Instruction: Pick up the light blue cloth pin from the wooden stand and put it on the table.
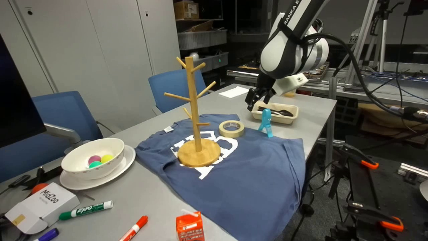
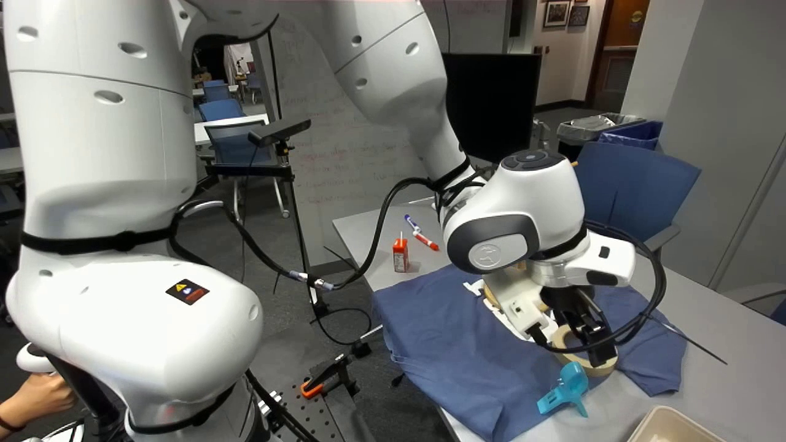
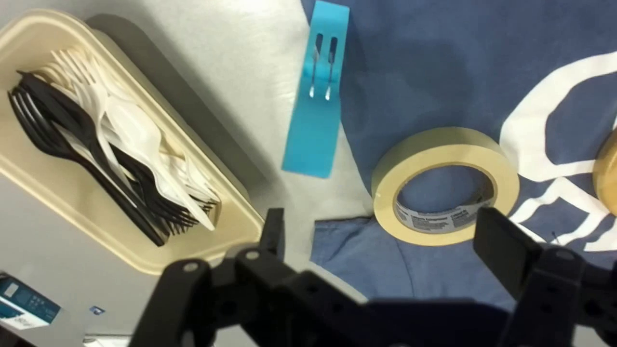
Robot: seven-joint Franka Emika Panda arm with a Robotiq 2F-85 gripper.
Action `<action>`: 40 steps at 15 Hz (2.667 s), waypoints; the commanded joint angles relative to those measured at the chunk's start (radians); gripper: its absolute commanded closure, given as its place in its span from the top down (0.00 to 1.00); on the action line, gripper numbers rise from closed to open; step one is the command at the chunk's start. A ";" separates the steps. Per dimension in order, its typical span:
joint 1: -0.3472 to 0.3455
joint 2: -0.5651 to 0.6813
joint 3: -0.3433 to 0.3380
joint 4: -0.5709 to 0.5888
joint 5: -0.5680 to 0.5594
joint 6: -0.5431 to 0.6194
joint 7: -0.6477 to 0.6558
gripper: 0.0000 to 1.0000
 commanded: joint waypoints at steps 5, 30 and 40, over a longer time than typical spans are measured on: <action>0.108 0.000 -0.096 0.035 -0.057 -0.030 0.031 1.00; -0.683 0.204 0.601 0.514 -0.463 -0.458 0.125 1.00; -0.770 0.328 0.676 0.598 -0.444 -0.441 0.123 1.00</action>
